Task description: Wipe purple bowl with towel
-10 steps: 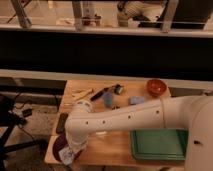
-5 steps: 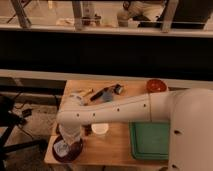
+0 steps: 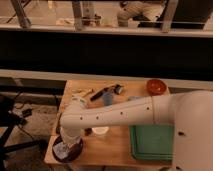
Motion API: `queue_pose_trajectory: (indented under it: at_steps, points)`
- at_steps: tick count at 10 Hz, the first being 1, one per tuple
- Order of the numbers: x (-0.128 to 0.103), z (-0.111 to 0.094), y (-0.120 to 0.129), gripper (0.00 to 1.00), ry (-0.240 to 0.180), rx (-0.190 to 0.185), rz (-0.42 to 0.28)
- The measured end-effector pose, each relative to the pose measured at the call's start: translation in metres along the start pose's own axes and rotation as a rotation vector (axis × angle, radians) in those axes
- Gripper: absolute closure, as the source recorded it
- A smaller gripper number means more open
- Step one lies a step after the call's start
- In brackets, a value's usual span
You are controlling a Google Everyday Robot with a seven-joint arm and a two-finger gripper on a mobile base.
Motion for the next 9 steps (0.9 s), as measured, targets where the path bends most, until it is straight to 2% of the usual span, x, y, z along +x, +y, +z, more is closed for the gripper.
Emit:
queue_pose_trajectory:
  at_steps: [5,9]
  points:
    - [-0.022,-0.006,-0.005,0.89,0.013,0.024,-0.058]
    - [-0.025,-0.009,-0.008,0.89,0.021,0.031,-0.073]
